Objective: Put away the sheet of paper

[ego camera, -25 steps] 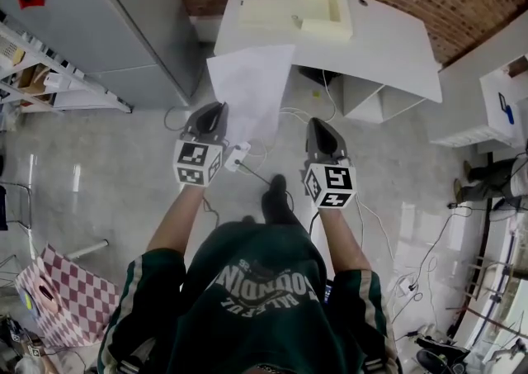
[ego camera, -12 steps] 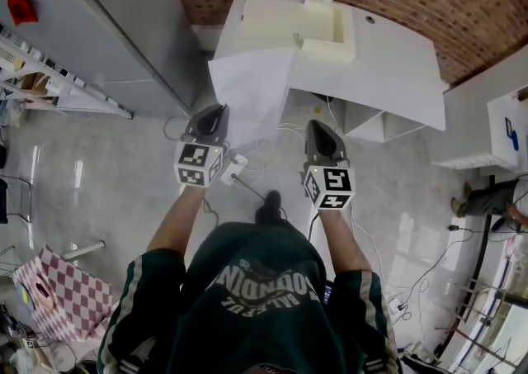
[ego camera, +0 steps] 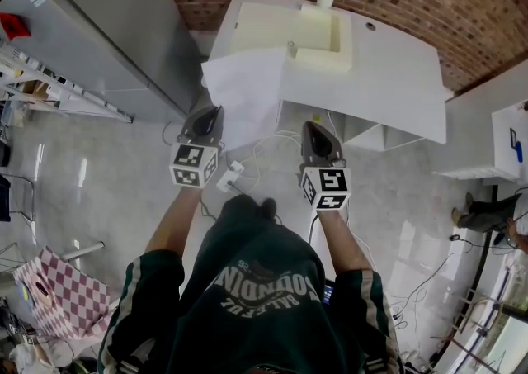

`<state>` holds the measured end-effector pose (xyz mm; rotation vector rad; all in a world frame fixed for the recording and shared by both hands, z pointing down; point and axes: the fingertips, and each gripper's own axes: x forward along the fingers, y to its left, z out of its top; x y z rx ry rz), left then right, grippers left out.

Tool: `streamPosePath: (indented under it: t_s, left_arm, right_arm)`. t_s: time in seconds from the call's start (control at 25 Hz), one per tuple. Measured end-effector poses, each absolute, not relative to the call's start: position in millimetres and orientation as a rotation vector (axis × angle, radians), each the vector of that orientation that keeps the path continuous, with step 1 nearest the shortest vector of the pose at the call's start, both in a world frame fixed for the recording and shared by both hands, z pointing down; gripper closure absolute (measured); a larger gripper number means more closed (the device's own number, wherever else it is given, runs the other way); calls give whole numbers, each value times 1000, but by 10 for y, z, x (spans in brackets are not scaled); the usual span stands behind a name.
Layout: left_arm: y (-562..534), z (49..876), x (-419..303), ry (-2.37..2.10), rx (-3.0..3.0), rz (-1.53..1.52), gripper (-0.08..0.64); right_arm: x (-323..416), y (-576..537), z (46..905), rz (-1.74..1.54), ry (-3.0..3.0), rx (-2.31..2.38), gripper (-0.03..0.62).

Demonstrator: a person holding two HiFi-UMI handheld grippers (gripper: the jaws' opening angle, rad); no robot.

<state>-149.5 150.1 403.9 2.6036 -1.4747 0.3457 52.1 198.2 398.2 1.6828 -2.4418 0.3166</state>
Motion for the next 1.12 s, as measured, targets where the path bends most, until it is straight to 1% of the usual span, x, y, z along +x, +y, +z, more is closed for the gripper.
streamPosePath:
  t_s: [0.56, 0.88, 1.12]
  left_arm:
    - [687, 4131, -1082, -1428, 2626, 310, 548]
    - [-99, 4253, -831, -1381, 2626, 283, 548]
    - [-822, 4326, -801, -1343, 2613, 297, 548]
  right_arm:
    - [794, 1303, 4101, 324, -2428, 1696, 592]
    - [901, 600, 4186, 334, -2411, 1690, 592]
    - [865, -134, 4232, 375, -2390, 1683, 592]
